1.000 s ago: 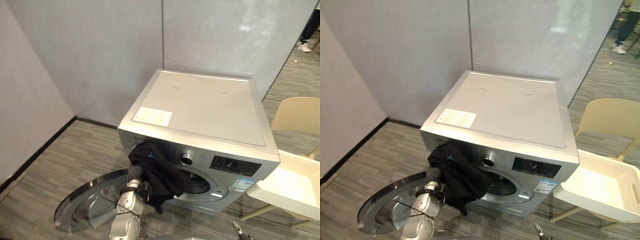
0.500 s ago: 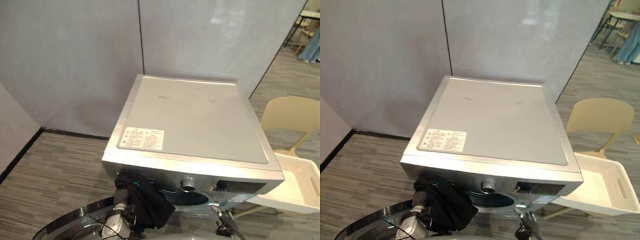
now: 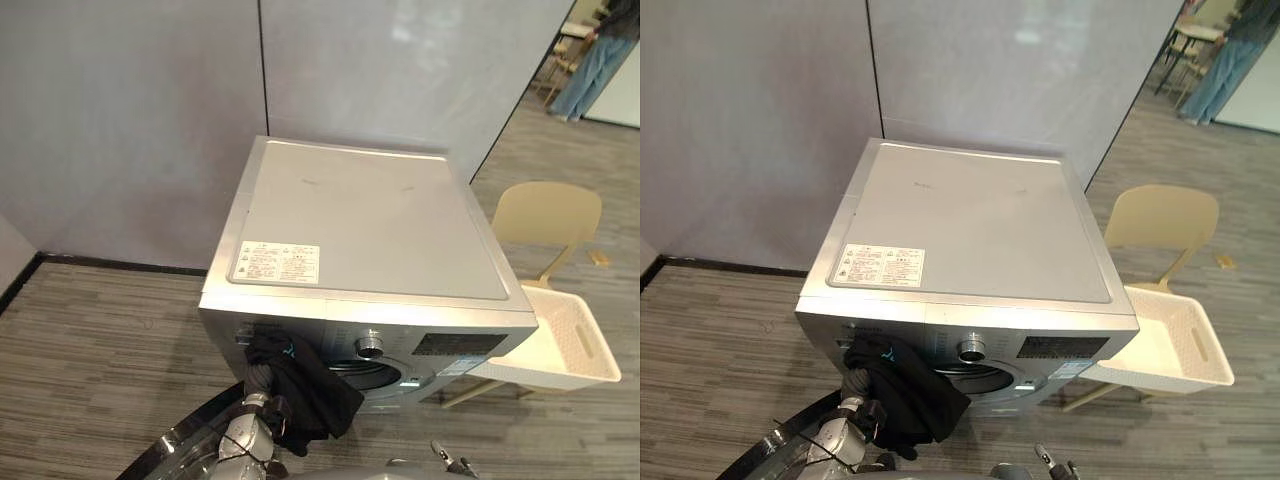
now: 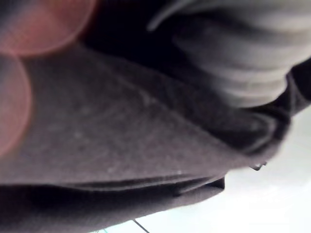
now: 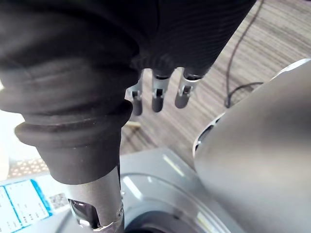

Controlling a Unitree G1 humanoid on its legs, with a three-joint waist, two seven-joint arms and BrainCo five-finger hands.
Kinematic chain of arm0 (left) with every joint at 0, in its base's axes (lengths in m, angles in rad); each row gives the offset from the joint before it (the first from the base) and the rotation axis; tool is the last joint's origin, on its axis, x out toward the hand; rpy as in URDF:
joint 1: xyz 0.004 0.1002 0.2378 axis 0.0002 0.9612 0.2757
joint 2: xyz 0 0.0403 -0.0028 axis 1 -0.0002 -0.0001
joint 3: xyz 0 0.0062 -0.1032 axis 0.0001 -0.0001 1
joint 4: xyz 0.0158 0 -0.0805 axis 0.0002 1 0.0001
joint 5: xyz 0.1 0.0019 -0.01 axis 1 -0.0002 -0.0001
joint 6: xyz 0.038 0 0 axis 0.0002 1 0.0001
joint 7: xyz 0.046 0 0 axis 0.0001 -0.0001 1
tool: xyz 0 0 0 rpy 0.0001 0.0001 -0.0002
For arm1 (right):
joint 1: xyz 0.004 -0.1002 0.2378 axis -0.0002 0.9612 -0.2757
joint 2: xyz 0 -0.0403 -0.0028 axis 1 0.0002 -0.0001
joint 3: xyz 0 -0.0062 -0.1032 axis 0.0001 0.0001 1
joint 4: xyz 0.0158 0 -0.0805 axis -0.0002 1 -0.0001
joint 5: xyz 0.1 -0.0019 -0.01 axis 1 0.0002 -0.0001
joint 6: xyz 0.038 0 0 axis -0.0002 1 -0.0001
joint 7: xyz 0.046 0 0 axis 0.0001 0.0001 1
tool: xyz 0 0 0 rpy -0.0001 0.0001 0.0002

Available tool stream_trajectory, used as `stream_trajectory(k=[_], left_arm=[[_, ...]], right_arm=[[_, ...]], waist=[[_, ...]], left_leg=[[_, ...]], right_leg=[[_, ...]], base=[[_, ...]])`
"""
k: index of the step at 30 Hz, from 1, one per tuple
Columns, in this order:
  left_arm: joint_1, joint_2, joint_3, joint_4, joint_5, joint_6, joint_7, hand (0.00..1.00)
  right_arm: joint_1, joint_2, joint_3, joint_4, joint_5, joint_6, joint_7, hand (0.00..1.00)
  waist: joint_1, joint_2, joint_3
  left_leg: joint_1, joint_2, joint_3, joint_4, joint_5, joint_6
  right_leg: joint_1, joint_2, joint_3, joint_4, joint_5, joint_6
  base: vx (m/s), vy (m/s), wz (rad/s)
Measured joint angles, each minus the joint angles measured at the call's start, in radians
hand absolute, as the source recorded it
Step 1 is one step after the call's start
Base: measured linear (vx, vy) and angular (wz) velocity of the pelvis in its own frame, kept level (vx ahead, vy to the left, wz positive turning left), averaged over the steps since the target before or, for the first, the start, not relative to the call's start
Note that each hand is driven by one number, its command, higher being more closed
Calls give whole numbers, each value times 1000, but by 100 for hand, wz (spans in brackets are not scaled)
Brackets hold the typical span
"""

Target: Pick up the laundry basket with both hands and put the clothes into the washing machine.

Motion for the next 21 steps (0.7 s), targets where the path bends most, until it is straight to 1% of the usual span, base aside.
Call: stream_trajectory(k=[1, 2, 3, 4, 5, 6, 7, 8, 9, 10, 11, 12, 13, 14, 15, 17, 18, 19, 20, 21], left_arm=[[-6, 1, 0, -1, 0, 0, 1, 100], [-11, -1, 1, 1, 0, 0, 2, 100], [-20, -8, 0, 6, 0, 1, 4, 100], [-29, -11, 4, 22, 0, 1, 4, 100], [-37, -9, 9, 36, 0, 1, 4, 100], [-45, -9, 28, 51, 0, 0, 11, 100], [-54, 0, 39, 55, -5, -3, 21, 100], [-62, 6, 42, 62, -10, -6, 22, 100], [-86, 9, 43, 100, -21, -6, 22, 100], [-92, 10, 43, 119, -22, -6, 22, 100], [-95, 9, 42, 130, -26, -6, 22, 100], [-99, 9, 34, 140, -30, -6, 21, 100], [-103, 10, 33, 149, -30, -5, 21, 100], [-99, 4, 18, 153, -30, -4, 20, 100], [-97, 3, 15, 153, -29, -4, 20, 100], [-95, 0, -7, 153, -29, 1, 18, 100], [-96, 0, -20, 153, -28, 3, 17, 100], [-99, 6, -22, 151, -28, 7, 15, 100], [-100, 7, -25, 150, -28, 12, 13, 100], [-96, 9, -27, 150, -27, 14, 0, 100]], right_arm=[[0, 0, 5, 3, 1, 0, 0, 0], [-1, 0, 4, 4, 1, 1, 1, 0], [-10, -6, -2, 2, 6, 0, -1, 0], [-23, -13, -2, 3, 10, -3, -1, 0], [-35, -17, 1, 7, 11, -3, -1, 0], [-55, -28, 19, 17, 11, -2, -2, 0], [-74, -36, 35, 23, 11, -1, -2, 0], [-79, -39, 43, 25, 10, -1, -2, 0], [-86, -49, 47, 33, 10, -1, -2, 0], [-85, -51, 49, 33, 10, -1, -2, 0], [-81, -55, 51, 36, 9, -1, -2, 0], [-82, -65, 65, 36, 9, -4, -3, 0], [-81, -72, 66, 36, 8, -5, -2, 0], [-75, -82, 66, 36, 5, -9, -3, 0], [-74, -83, 66, 36, 5, -11, -3, 0], [-67, -98, 66, 35, -2, -15, -2, 0], [-63, -106, 64, 36, -3, -15, -3, 0], [-54, -105, 61, 36, -3, -17, -1, 0], [-56, -109, 61, 36, -3, -18, -2, 0], [-53, -118, 61, 35, -3, -18, -3, 0]], waist=[[0, -19, -14], [2, -25, -24], [9, -20, -44], [11, 5, -44], [9, 2, -47], [8, 17, -48], [11, 29, -41], [11, 33, -37], [8, 56, -21], [6, 65, -18], [5, 79, -16], [3, 88, -2], [0, 100, 3], [1, 116, 15], [1, 117, 17], [-2, 134, 33], [-9, 147, 47], [-22, 131, 62], [-23, 134, 68], [-20, 135, 69]], left_leg=[[-14, -18, -13, 2, 6, -9], [-27, -26, -19, 12, 12, -17], [-60, -24, -33, 36, 27, -20], [-87, -14, -30, 62, 31, -20], [-95, -12, -28, 75, 31, -21], [-115, -6, -21, 98, 31, -21], [-133, 5, -13, 124, 28, -25], [-140, 6, -14, 137, 26, -28], [-148, 35, -36, 160, 30, -35], [-145, 52, -43, 170, 33, -40], [-145, 70, -54, 177, 37, -46], [-145, 87, -79, 170, 51, -66], [-144, 97, -95, 152, 63, -83], [-128, 106, -105, 106, 89, -91], [-126, 107, -106, 97, 97, -92], [-126, 108, -118, 58, 147, -85], [-127, 101, -130, 21, 212, -97], [-141, 85, -118, 75, 158, -66], [-164, 85, -101, 181, 91, -42], [-203, 75, -84, 420, -22, -2]], right_leg=[[16, -16, 21, -66, 82, -11], [25, -15, 34, -106, 60, 17], [57, 7, 35, -202, 28, 15], [91, 17, 34, -298, -2, 25], [109, 18, 34, -342, -13, 35], [138, 23, 34, -435, -20, 43], [170, 34, 33, -528, -20, 42], [185, 41, 35, -562, -18, 45], [224, 76, 29, -620, 17, 36], [251, 97, 28, -657, 35, 30], [268, 116, 25, -680, 48, 24], [277, 141, 8, -688, 56, 12], [277, 151, 4, -687, 58, 9], [277, 168, -11, -685, 60, 6], [277, 170, -14, -685, 60, 5], [274, 182, -41, -673, 59, 3], [256, 183, -62, -649, 48, -25], [239, 152, -79, -629, 41, -44], [229, 139, -84, -612, 41, -44], [201, 111, -76, -564, 28, -35]], base=[[1, -130, 22], [62, -140, 10], [54, -131, -11], [25, -142, -21], [-27, -161, -39], [-51, -173, -48], [-72, -161, -45], [-124, -170, -17], [-120, -135, 2], [-159, -158, 6], [-154, -127, 7], [-162, -119, 17], [-193, -89, 26], [-124, -38, 20], [-161, -45, 29], [-146, -46, 38], [-197, 19, 46], [-173, 43, 42], [-220, 85, 14], [-184, 77, -13]])
